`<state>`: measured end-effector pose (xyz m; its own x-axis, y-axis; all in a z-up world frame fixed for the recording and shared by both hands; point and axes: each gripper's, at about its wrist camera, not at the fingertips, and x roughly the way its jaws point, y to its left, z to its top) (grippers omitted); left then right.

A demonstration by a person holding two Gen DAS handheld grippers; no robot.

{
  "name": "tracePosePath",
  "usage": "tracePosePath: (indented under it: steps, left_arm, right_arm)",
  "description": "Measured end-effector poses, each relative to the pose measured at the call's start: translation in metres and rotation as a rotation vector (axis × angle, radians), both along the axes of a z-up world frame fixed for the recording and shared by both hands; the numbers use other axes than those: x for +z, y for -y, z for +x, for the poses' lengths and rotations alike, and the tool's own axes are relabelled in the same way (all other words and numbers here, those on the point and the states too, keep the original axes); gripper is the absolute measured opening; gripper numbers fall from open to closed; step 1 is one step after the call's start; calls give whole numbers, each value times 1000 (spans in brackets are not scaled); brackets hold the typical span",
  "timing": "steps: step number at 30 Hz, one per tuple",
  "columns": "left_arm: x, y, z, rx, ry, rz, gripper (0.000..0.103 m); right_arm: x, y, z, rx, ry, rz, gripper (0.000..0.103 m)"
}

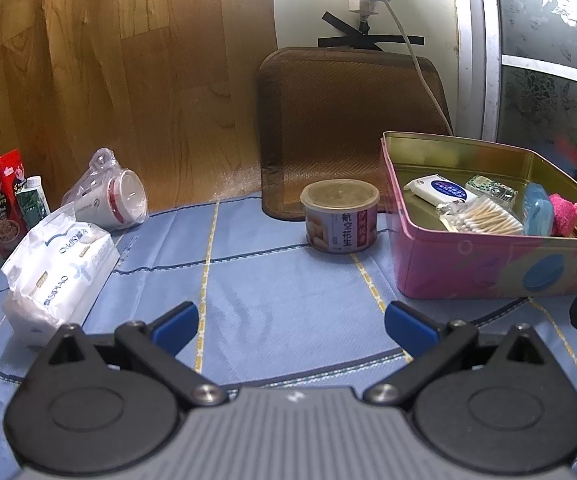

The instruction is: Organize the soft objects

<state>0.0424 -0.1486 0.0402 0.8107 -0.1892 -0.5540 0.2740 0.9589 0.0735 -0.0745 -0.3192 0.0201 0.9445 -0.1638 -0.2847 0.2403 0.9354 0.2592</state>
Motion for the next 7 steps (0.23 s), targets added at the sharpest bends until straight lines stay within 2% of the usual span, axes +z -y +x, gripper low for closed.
tracePosePath:
  steps: [7]
  left_arm:
    - [-1,-8,-2,-27,1,-35,103]
  right_arm:
    - [1,-7,1,19,2,-26,92]
